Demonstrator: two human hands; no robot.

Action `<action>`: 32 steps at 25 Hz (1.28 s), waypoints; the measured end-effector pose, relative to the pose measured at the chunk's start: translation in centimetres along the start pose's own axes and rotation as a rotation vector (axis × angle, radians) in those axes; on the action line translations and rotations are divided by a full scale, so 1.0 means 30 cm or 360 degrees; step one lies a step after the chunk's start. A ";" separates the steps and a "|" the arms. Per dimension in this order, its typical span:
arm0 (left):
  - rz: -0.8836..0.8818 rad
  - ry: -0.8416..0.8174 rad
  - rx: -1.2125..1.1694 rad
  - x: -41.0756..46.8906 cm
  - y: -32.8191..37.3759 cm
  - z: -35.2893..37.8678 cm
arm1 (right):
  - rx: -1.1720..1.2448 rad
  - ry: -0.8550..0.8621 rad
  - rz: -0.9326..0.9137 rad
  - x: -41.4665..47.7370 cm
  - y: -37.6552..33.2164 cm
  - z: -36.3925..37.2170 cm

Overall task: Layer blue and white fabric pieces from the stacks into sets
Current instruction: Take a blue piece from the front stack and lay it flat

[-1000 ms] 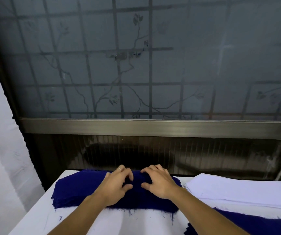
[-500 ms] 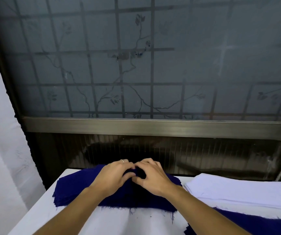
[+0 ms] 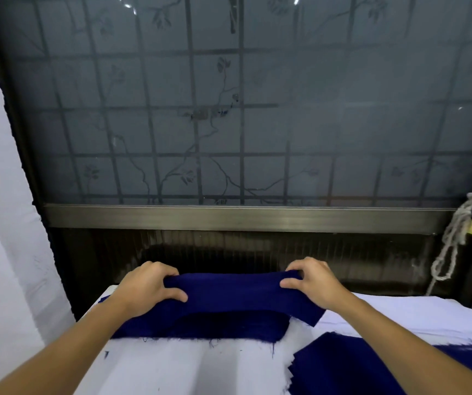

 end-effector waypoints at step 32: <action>-0.0560 0.0340 -0.0572 -0.686 0.155 0.542 | -0.0033 0.0471 0.0594 -1.012 0.327 0.076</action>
Point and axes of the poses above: each hand's wrist, its own x-axis towards the middle knuckle, its own z-axis out of the palm, y = z × x, the point moved 3 cm from there along x, towards the middle knuckle
